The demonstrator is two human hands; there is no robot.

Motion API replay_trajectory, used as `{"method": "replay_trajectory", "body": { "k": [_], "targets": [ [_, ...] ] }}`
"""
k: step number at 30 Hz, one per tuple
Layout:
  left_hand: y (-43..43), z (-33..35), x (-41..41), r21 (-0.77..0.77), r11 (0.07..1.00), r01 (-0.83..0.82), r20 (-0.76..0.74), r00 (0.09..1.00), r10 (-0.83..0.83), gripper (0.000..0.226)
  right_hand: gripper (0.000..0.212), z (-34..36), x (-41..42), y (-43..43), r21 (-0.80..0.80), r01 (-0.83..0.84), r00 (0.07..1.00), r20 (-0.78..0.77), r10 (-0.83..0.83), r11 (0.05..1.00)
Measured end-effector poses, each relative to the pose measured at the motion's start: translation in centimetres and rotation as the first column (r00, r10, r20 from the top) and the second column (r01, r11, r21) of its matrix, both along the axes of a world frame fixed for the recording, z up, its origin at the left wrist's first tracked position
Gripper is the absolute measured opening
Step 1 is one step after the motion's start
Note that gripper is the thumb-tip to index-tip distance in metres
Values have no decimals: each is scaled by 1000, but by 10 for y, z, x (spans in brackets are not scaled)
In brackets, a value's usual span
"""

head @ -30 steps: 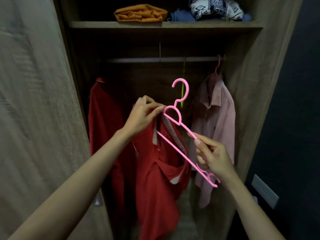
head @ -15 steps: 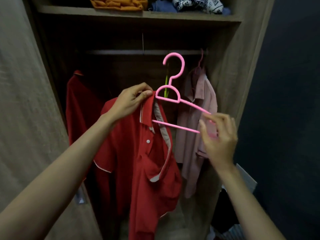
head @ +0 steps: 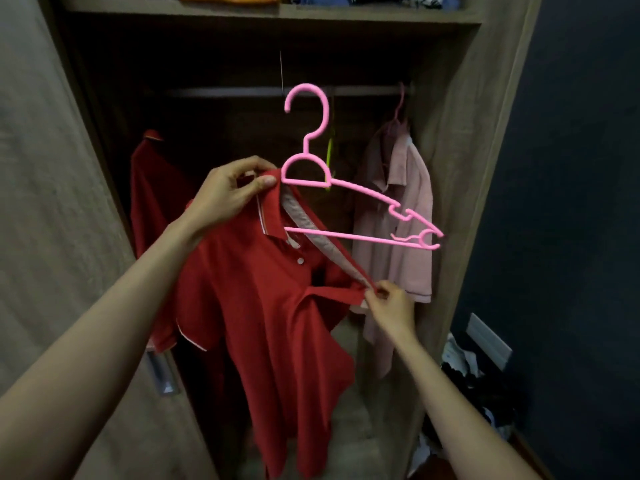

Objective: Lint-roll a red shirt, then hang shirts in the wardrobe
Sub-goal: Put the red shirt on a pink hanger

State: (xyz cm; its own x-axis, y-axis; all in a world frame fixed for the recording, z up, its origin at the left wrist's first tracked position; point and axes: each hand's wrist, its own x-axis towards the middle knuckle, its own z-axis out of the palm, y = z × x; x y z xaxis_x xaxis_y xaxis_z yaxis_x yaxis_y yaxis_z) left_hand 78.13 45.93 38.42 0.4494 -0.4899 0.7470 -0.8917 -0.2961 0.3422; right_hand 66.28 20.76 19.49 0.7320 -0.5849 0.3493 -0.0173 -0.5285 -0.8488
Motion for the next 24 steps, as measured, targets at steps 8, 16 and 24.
{"method": "replay_trajectory", "body": {
  "k": [8, 16, 24],
  "targets": [
    [10, -3, 18, 111, 980, -167, 220, 965, 140, 34, 9, 49, -26, -67, 285, -124, 991, 86, 103, 950],
    [-7, -14, 24, 285, 925, -251, 441, 891, 106, 34, 18, 94, -50, -64, 20, 50, 987, 152, -52, 999],
    [-20, -40, 16, -50, 967, -248, 37, 968, 250, 19, 25, 100, -45, -27, -385, -66, 915, 343, 210, 920]
  ]
}}
